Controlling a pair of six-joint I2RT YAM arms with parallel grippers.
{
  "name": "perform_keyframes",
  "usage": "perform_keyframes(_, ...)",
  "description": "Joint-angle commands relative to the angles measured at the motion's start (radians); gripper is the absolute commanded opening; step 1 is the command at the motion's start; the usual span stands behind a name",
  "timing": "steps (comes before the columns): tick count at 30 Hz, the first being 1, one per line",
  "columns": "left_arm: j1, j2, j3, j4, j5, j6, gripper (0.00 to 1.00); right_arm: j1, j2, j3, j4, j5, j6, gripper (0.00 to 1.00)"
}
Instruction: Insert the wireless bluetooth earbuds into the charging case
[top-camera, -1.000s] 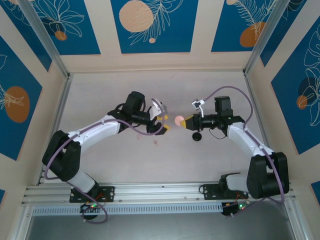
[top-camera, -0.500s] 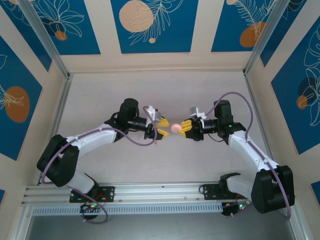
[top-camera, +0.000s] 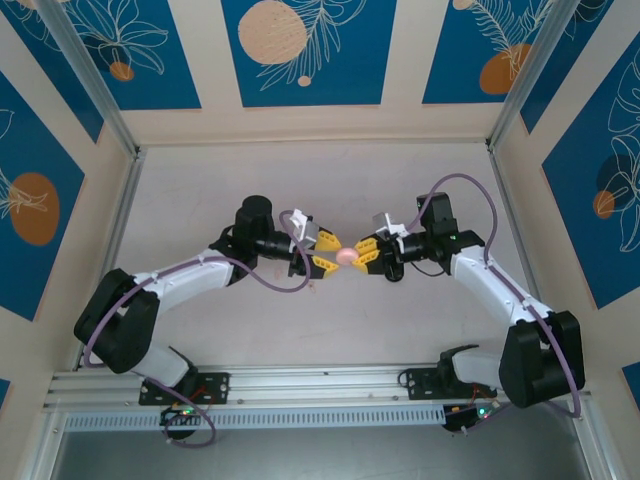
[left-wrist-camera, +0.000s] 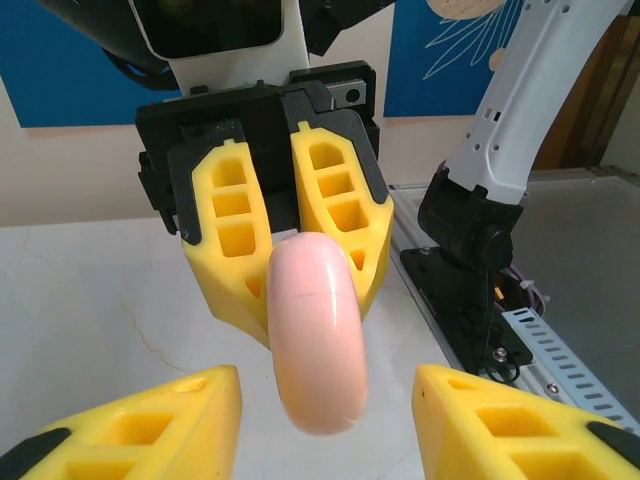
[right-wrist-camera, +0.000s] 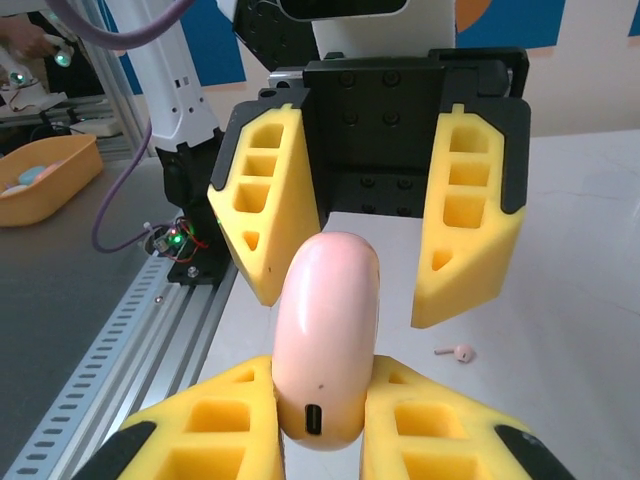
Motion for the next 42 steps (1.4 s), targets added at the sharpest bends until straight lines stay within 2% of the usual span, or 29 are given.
perform_keyframes(1, -0.002, 0.013, -0.008, 0.047, 0.054, -0.02, 0.44, 0.014, 0.008, 0.036, -0.029, -0.035, -0.032, 0.16)
perform_keyframes(12, -0.008, 0.014, -0.005, 0.035, 0.067, -0.034, 0.23, 0.032, 0.008, 0.04, -0.023, -0.022, -0.025, 0.16)
perform_keyframes(16, -0.009, 0.0, 0.0, -0.013, 0.059, -0.004, 0.18, 0.035, 0.002, 0.039, -0.023, 0.006, -0.01, 0.18)
perform_keyframes(18, -0.009, -0.017, 0.005, -0.091, 0.021, 0.052, 0.17, 0.035, -0.013, 0.035, -0.027, 0.047, 0.011, 0.23)
perform_keyframes(22, -0.01, -0.075, 0.047, -0.408, -0.121, 0.26, 0.17, 0.031, -0.076, 0.011, -0.006, 0.217, 0.116, 0.48)
perform_keyframes(26, -0.012, -0.101, 0.109, -0.709, -0.269, 0.43, 0.16, 0.038, -0.148, -0.012, -0.033, 0.376, 0.124, 0.57)
perform_keyframes(30, -0.016, -0.092, 0.176, -0.921, -0.367, 0.545, 0.16, 0.091, -0.169, 0.012, -0.093, 0.503, 0.068, 0.58)
perform_keyframes(33, -0.021, -0.083, 0.215, -1.007, -0.423, 0.587, 0.16, 0.148, -0.146, 0.043, -0.122, 0.558, 0.032, 0.58)
perform_keyframes(42, -0.04, -0.081, 0.255, -1.073, -0.465, 0.621, 0.16, 0.268, 0.023, 0.127, -0.103, 0.566, 0.004, 0.58)
